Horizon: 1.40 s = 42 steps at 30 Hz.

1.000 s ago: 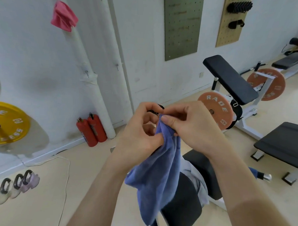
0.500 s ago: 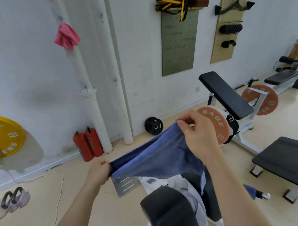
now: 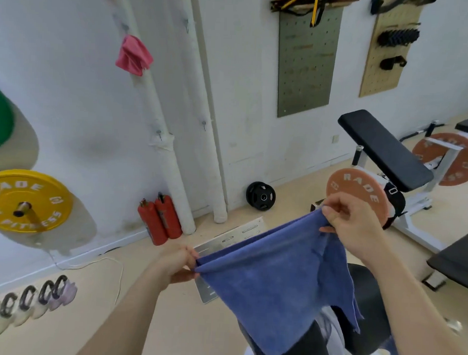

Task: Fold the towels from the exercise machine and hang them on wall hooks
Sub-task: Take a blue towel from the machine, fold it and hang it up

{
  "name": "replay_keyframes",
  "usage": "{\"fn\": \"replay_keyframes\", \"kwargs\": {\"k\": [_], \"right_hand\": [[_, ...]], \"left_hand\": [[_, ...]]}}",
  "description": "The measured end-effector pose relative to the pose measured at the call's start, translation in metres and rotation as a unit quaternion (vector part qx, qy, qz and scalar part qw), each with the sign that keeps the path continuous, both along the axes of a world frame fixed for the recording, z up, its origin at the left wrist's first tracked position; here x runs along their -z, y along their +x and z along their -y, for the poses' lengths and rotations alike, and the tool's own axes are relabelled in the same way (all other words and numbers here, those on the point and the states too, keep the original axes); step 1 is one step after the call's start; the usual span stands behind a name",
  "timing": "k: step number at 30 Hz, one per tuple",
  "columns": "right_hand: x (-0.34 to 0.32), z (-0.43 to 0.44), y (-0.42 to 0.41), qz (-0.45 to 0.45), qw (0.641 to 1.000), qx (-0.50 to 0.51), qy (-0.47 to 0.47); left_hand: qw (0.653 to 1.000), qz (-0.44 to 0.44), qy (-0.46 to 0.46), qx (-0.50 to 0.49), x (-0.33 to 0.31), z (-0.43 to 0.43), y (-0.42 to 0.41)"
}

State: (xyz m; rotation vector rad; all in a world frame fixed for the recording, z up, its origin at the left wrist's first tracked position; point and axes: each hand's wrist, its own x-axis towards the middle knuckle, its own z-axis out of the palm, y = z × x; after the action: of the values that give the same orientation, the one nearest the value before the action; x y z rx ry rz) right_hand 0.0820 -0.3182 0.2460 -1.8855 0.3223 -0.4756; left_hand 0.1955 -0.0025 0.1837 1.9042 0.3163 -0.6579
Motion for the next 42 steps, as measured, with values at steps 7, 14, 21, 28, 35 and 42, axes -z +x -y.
{"fn": "replay_keyframes", "kwargs": {"k": [7,14,21,28,35,42], "right_hand": [[0.031,0.020,-0.003,-0.132,0.983,-0.115,0.051],[0.034,0.038,0.032,-0.231,0.951,-0.186,-0.083],[0.024,0.038,0.077,-0.133,0.959,-0.045,-0.246],[0.011,0.056,0.065,0.016,0.951,0.097,-0.292],[0.187,0.038,-0.033,-0.276,0.955,0.053,0.092],[0.273,0.018,-0.103,-0.378,0.841,0.148,0.359]], "left_hand": [[0.993,0.041,-0.038,-0.107,0.018,0.001,0.010],[0.990,0.072,-0.046,-0.113,0.025,0.020,0.036],[0.969,0.194,-0.073,-0.131,0.013,0.042,0.064],[0.930,0.347,-0.018,-0.118,-0.001,0.055,0.044],[0.998,0.056,0.011,-0.034,0.153,0.043,-0.052],[0.977,-0.134,-0.079,-0.147,0.237,0.025,-0.119]]}}
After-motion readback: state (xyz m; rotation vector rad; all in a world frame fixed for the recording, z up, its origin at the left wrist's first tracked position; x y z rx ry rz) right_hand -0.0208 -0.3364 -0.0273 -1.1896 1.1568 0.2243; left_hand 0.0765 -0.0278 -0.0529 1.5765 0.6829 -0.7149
